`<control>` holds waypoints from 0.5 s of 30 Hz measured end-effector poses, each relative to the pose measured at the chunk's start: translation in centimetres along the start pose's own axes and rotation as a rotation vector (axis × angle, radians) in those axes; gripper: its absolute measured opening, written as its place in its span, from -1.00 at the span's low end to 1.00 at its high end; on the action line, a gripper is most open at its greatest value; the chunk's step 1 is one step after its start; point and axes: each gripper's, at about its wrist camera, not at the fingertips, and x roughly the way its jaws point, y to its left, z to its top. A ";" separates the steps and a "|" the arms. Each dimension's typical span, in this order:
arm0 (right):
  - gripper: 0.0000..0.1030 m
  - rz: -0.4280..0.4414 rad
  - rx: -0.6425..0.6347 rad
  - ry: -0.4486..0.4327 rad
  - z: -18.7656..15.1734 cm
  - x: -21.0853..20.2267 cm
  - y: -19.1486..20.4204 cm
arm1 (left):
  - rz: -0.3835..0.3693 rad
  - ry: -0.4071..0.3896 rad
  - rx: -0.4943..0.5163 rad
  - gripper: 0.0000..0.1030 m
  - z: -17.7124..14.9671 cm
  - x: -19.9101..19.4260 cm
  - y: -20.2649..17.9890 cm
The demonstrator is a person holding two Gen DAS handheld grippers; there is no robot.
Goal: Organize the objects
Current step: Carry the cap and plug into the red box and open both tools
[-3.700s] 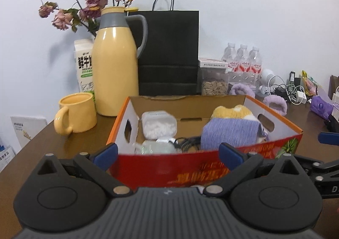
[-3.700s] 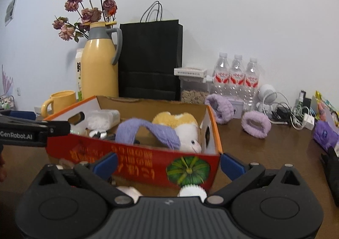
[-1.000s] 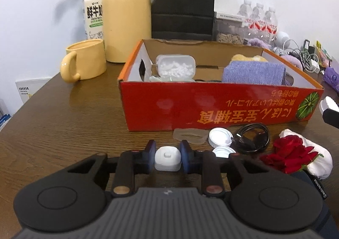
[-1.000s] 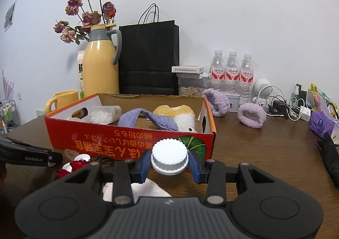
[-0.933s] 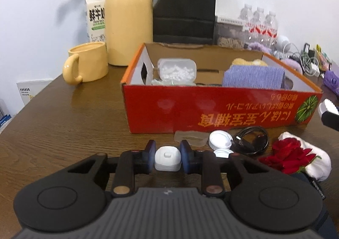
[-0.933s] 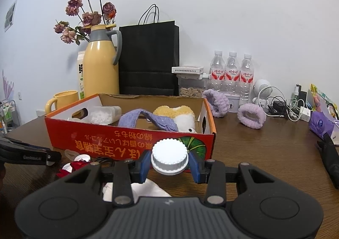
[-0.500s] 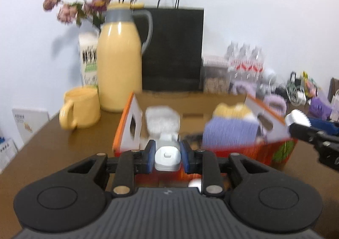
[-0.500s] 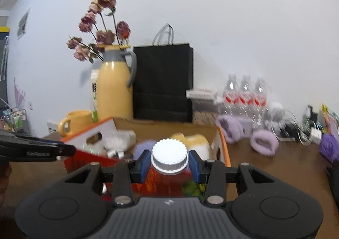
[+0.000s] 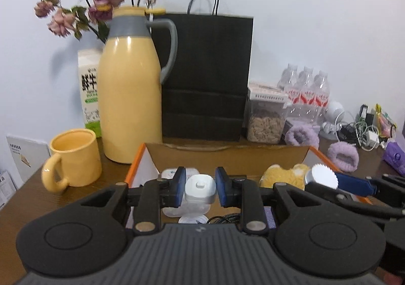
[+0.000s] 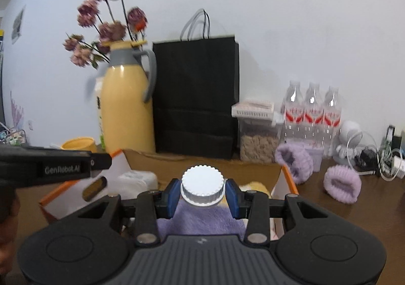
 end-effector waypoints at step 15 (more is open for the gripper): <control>0.94 -0.035 0.005 0.077 -2.0 1.1 -1.3 | 0.021 -0.022 0.006 1.00 -1.9 0.7 0.4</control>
